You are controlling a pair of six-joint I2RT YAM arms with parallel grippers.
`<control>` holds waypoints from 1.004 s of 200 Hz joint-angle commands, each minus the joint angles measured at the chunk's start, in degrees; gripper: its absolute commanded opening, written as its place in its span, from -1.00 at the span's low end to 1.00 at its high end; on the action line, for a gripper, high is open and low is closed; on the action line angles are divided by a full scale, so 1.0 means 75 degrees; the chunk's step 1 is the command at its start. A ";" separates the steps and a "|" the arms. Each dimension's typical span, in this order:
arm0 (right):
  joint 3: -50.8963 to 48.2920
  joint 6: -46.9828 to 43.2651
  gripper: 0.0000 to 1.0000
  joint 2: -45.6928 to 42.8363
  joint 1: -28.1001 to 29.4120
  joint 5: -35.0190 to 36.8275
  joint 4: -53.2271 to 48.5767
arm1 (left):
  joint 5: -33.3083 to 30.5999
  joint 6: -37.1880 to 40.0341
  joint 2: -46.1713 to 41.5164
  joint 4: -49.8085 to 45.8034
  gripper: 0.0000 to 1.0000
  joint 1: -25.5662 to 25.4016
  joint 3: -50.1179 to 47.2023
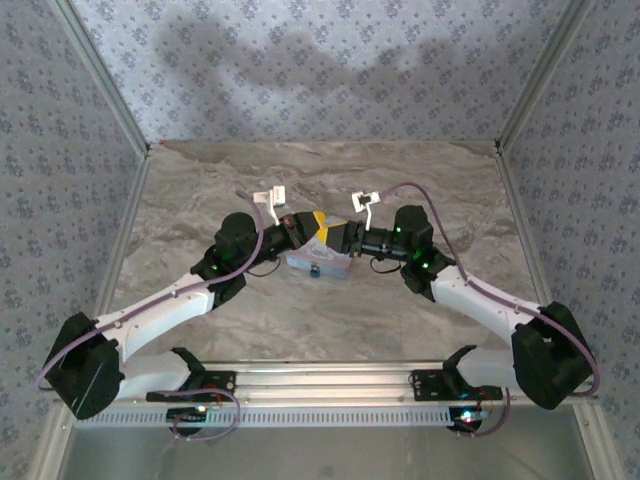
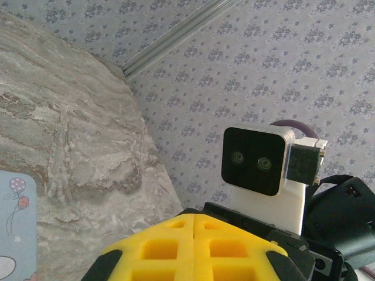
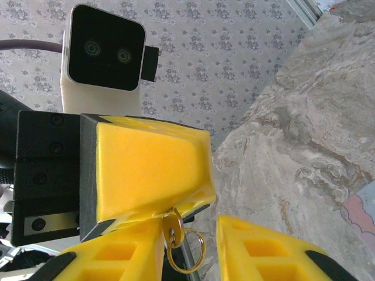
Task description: Unlock a padlock with a key
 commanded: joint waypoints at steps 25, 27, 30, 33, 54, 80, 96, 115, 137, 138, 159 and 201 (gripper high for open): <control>0.0171 0.0030 -0.62 -0.0061 0.0020 0.0113 0.0109 | -0.0021 -0.0068 -0.0085 0.0322 -1.00 -0.0033 0.0050; 0.0161 0.0028 -0.63 -0.0066 0.0015 0.0123 0.0103 | -0.0031 -0.0071 -0.0091 0.0317 -1.00 -0.0032 0.0052; 0.0151 0.0032 -0.64 -0.0077 0.0005 0.0125 0.0095 | -0.0043 -0.0068 -0.0098 0.0310 -1.00 -0.0031 0.0058; 0.0140 0.0036 -0.65 -0.0085 -0.0008 0.0136 0.0092 | -0.0056 -0.0068 -0.0109 0.0305 -1.00 -0.0033 0.0050; 0.0026 0.0052 -0.68 -0.0191 -0.0080 0.0193 0.0068 | -0.0124 -0.0068 -0.0167 0.0298 -1.00 -0.0041 0.0002; -0.0053 0.0069 -0.71 -0.0325 -0.0184 0.0221 -0.0012 | -0.0176 -0.0084 -0.0203 0.0280 -1.00 -0.0032 -0.0045; -0.0076 0.0064 -0.72 -0.0369 -0.0236 0.0231 -0.0036 | -0.0186 -0.0080 -0.0214 0.0286 -1.00 -0.0038 -0.0058; -0.0115 0.0082 -0.74 -0.0412 -0.0278 0.0251 -0.0062 | -0.0193 -0.0091 -0.0236 0.0276 -1.00 -0.0032 -0.0072; -0.0153 0.0098 -0.75 -0.0460 -0.0320 0.0278 -0.0062 | -0.0202 -0.0100 -0.0240 0.0268 -1.00 -0.0036 -0.0084; -0.0154 0.0098 -0.76 -0.0463 -0.0329 0.0278 -0.0062 | -0.0200 -0.0102 -0.0239 0.0262 -1.00 -0.0034 -0.0088; -0.0177 0.0117 -0.79 -0.0501 -0.0362 0.0301 -0.0080 | -0.0194 -0.0115 -0.0247 0.0259 -1.00 -0.0034 -0.0094; -0.0243 0.0119 -0.86 -0.0606 -0.0469 0.0371 -0.0201 | -0.0215 -0.0103 -0.0285 0.0218 -1.00 -0.0029 -0.0127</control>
